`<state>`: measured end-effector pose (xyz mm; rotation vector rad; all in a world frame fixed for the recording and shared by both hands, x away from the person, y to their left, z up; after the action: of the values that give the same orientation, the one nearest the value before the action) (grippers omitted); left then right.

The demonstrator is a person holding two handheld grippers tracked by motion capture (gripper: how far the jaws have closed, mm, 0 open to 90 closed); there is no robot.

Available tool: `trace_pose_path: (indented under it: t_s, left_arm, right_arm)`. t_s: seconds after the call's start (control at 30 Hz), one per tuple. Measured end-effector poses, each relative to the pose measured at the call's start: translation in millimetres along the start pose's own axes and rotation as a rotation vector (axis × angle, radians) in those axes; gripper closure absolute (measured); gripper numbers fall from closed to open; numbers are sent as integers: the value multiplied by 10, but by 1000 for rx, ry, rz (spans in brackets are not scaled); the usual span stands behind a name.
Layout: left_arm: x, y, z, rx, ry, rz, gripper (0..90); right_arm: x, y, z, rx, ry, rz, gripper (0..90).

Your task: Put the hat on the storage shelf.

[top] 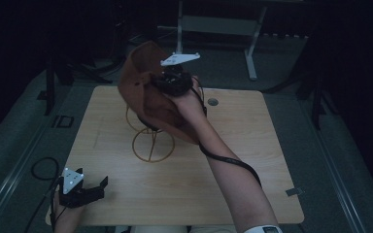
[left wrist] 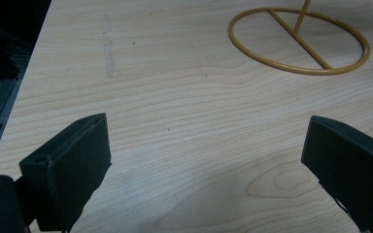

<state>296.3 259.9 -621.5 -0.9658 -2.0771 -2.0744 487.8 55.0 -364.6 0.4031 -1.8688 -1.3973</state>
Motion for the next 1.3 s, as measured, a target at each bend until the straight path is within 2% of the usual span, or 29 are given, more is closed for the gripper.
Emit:
trace_pose_path:
  t_s: [0.17,0.3,0.33,0.4,0.5,0.53,0.6,0.67,0.7,0.83,0.93,1.0,1.07,1.17,1.3]
  left_arm:
    - [-13,-5,-3,2,-4,-3,44]
    - [-38,-34,-26,-1,-16,13,44]
    - [-42,-36,-30,-2,-18,14,44]
    - [-44,-34,-36,0,-21,13,44]
    - [-37,-30,-32,8,-20,6,44]
    - [-33,-32,-27,9,-20,6,43]
    - [-33,-42,-21,15,-18,6,44]
    - [-39,-51,-21,12,-18,12,44]
    - [-40,-50,-23,10,-18,12,44]
    - [-45,-50,-30,12,-19,11,44]
    - [-46,-53,-19,13,-15,13,44]
    - [-51,-57,-11,13,-13,14,44]
    - [-52,-59,-6,14,-12,15,44]
    - [-49,-60,-5,11,-14,15,43]
    - [-50,-62,-8,12,-16,15,43]
  right_arm:
    - [-187,-98,192,18,46,72,751]
    - [-255,-112,266,15,68,78,600]
    - [-277,-121,289,14,79,79,506]
    - [-320,-153,328,25,90,85,424]
    - [-391,-210,398,86,87,67,283]
    - [-409,-230,433,121,90,62,257]
    - [-435,-261,464,206,47,58,237]
    - [-449,-284,483,263,25,55,222]
    - [-447,-285,492,272,25,50,215]
    - [-432,-303,497,282,50,48,202]
    - [-392,-291,493,242,75,35,185]
    - [-365,-280,498,231,93,29,165]
    - [-346,-274,497,226,92,29,165]
    - [-224,-220,473,236,96,9,147]
    - [-52,-170,432,183,124,-14,145]
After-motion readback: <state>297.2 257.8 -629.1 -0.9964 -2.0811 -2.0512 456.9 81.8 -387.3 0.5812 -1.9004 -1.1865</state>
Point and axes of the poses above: each handheld gripper's, and its own axes: x roughly backward along the jaws, y roughly out of its top, z roughly to its left, the point moved 9 cm from there along -x, roughly forward along the jaws, and after that the axes turned 11 degrees about -y, right-handed, at the moved point
